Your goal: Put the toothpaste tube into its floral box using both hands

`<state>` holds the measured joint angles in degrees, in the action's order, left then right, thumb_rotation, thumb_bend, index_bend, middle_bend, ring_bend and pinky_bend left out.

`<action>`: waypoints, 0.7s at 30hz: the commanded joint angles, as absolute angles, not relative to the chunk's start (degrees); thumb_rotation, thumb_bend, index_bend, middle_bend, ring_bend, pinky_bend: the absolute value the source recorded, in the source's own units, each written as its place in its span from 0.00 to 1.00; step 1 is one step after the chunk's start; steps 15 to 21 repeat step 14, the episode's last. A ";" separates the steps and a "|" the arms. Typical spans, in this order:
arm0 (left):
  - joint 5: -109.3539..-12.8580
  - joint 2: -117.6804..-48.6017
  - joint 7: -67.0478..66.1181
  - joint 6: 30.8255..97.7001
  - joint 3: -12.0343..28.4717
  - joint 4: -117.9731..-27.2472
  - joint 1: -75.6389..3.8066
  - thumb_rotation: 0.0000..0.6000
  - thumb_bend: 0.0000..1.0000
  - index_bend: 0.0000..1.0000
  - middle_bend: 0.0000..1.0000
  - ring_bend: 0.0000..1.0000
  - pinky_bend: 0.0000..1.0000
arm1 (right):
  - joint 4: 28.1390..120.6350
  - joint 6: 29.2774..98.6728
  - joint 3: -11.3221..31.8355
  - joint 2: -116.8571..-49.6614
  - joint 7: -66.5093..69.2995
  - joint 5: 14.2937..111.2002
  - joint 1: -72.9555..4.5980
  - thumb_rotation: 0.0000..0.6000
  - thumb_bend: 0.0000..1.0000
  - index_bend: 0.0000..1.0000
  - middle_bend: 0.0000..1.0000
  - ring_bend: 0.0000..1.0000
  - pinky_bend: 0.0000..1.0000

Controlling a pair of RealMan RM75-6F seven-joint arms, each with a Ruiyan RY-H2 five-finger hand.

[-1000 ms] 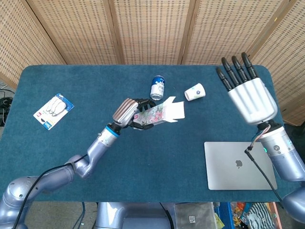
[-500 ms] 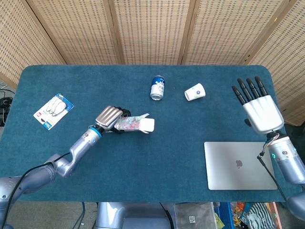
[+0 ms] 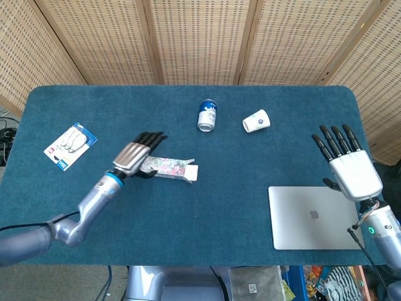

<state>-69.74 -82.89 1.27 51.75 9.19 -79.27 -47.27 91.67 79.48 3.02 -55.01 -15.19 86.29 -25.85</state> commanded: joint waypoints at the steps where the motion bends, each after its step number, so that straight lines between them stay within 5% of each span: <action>1: -70.20 -73.04 -3.75 66.73 7.41 -91.49 -36.37 1.00 0.24 0.00 0.00 0.00 0.00 | 92.25 83.22 1.40 -56.39 -11.09 87.83 -21.85 1.00 0.00 0.00 0.00 0.00 0.00; 10: -71.62 -67.27 -4.55 87.46 2.36 -100.34 -19.11 1.00 0.24 0.00 0.00 0.00 0.00 | 93.06 89.96 -0.32 -60.55 -5.58 87.53 -13.68 1.00 0.00 0.00 0.00 0.00 0.00; 21: -73.56 -65.10 -2.87 89.62 0.44 -101.48 -15.37 1.00 0.24 0.00 0.00 0.00 0.00 | 93.75 91.37 -0.73 -61.44 -5.13 87.68 -11.40 1.00 0.00 0.00 0.00 0.00 0.00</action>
